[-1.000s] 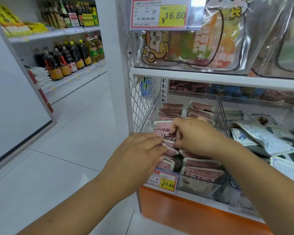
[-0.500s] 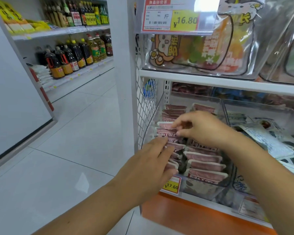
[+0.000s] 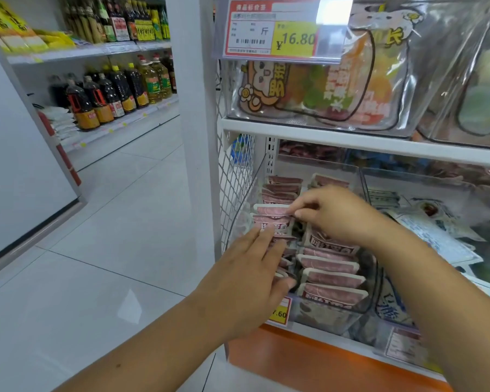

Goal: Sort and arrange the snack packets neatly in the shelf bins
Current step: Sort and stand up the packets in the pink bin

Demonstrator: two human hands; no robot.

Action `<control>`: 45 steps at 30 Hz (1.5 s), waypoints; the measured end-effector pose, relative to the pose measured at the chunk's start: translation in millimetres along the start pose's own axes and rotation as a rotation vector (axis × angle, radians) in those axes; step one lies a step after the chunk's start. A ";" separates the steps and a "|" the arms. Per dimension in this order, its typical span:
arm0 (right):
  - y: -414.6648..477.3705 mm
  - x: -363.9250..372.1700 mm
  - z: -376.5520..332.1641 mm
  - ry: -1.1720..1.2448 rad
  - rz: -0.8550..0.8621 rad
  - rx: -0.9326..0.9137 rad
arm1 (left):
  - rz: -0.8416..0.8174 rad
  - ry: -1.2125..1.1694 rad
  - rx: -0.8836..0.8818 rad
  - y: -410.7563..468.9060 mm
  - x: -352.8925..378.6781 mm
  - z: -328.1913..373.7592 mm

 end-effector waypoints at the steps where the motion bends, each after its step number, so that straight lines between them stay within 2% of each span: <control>1: 0.2 -9.5 5.0 0.007 0.045 0.026 | 0.001 -0.005 0.008 1.1 -0.8 1.8; 6: 16.4 14.7 2.1 -0.176 -0.065 0.020 | -0.066 0.012 -0.014 16.8 8.5 0.3; 10: 19.2 32.9 -9.2 -0.122 -0.225 -0.063 | -0.105 -0.040 -0.016 17.1 9.4 -0.8; 11: 18.5 19.9 -4.9 -0.068 -0.181 -0.036 | -0.098 -0.067 -0.020 16.1 7.2 -1.1; 13: 16.0 -23.8 18.8 0.000 0.021 0.075 | -0.053 -0.122 -0.033 18.4 0.2 -2.1; 15: 9.9 -54.3 49.8 -0.034 0.134 0.185 | 0.018 -0.134 -0.029 27.3 -7.7 -0.9; 17: 8.5 -57.1 64.4 -0.099 0.087 0.213 | 0.057 -0.145 -0.022 39.9 -11.7 0.7; 20: 12.9 -44.3 66.2 -0.195 0.004 0.224 | 0.007 -0.162 -0.051 56.8 -3.3 -1.9; 25: 27.8 -32.3 62.1 -0.550 -0.008 0.177 | -0.036 -0.169 -0.056 64.7 1.6 -5.8; 28: 21.8 -42.5 56.7 -0.384 0.082 0.186 | -0.028 -0.201 -0.068 59.2 -2.2 -8.8; 31: 10.5 -59.0 41.4 -0.216 0.219 0.100 | -0.018 -0.227 -0.077 55.3 -2.0 -10.2; 34: 12.8 -45.3 44.1 -0.200 0.133 0.095 | 0.001 -0.242 -0.081 55.1 -3.0 -10.2; 36: 13.8 -41.5 47.3 -0.175 0.134 0.107 | 0.007 -0.251 -0.079 53.9 -5.8 -9.4; 39: 8.0 -59.3 39.7 -0.123 0.316 0.064 | 0.020 -0.258 -0.079 51.8 -7.9 -9.3; 41: 0.0 -66.6 28.2 -0.060 0.416 -0.029 | 0.005 -0.258 -0.097 52.3 -3.5 -11.5; 43: -3.9 -60.6 13.2 -0.018 0.412 -0.126 | -0.014 -0.258 -0.109 53.5 0.7 -13.0; 45: -0.7 -43.2 -0.2 -0.080 0.330 -0.195 | 0.007 -0.263 -0.106 54.5 0.1 -13.6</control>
Point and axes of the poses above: each hand's wrist, its own y-axis towards the middle knuckle, its own x-axis out of the palm, z = x × y, the point moved 10 cm from there along y, towards the middle knuckle, and after that the axes turned 1 degree about y, right-handed, at the moved point
